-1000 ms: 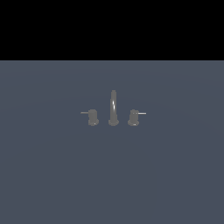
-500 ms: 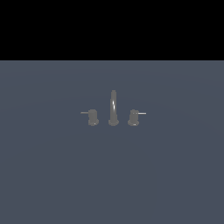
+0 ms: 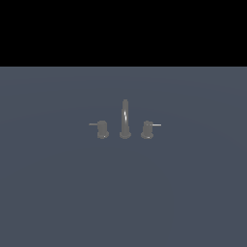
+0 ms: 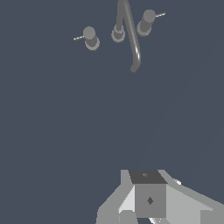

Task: Turn on the faucet by rotating a designated handle.

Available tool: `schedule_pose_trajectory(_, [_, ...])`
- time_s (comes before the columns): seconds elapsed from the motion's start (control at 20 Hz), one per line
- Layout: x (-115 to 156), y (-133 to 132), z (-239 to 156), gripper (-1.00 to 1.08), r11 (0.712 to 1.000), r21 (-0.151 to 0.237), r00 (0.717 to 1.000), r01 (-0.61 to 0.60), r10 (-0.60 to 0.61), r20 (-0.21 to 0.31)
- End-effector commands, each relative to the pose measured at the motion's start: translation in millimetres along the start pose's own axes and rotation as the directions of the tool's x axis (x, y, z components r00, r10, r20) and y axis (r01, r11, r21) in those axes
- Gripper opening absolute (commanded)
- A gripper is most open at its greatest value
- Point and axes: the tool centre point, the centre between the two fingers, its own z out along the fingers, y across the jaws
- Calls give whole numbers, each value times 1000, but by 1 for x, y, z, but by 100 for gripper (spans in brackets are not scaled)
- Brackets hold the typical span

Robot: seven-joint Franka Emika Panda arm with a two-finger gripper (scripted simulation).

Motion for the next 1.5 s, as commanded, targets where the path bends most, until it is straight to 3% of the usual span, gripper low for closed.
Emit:
schedule_pose_trajectory(0.0, [7,-13,13,-100,999,4,999,-54,54,-2])
schedule_pose_trajectory(0.65, [53,-71,75,-100,948,21,949,-316,316,-10])
schedule_pose_trajectory(1.45, [121,-118,141,-100,816,41,816,-577,577,-13])
